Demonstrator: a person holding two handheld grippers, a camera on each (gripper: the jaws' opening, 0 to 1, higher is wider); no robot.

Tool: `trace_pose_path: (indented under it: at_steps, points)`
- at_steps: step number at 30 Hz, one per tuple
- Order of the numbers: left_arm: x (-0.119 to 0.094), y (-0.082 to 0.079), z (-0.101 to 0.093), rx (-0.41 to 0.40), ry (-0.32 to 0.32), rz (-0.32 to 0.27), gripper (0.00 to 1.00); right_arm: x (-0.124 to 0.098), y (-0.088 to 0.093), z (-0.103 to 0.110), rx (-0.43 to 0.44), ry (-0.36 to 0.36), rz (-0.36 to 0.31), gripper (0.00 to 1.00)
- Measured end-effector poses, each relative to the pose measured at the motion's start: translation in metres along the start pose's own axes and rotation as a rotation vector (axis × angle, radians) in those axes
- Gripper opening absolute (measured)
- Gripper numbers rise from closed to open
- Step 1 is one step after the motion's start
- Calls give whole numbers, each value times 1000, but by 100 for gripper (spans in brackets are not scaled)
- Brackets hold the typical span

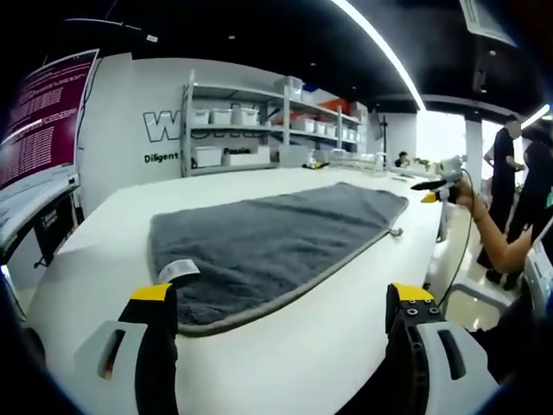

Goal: Open the folded towel by lifting each exposed corner and separating the folded layers until the towel lies flat within the target outline without major curled edges

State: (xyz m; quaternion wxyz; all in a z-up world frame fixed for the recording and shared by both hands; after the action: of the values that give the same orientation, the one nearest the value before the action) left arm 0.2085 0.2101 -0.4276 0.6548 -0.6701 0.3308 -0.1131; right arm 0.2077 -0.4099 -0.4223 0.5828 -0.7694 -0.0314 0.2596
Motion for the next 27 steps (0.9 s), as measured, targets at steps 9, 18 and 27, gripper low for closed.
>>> trace_pose_path:
  at_steps: [9,18,27]
  points:
    - [-1,1,-2,-8,7,-10,98,-1,-3,6,-5,-21,-5,94]
    - [-1,1,-5,-12,16,-18,98,-3,-5,7,-24,-27,7,94]
    - [0,-5,-13,8,33,-20,98,-9,-1,5,-16,-22,5,94]
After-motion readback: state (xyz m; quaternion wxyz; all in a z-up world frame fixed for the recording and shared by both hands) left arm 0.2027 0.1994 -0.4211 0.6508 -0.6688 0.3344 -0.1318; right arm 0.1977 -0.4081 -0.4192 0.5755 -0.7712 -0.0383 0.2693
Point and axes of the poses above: the point that each gripper's makers call its tool centre point, and the gripper's own axes: x roughly forward along the fingers, z roughly to its left, y roughly out of its underside, the point moved 10 cm from there along -x, roughly backward along the fingers, and after that the axes turned 6 degrees about -x, right-handed, at the moved point
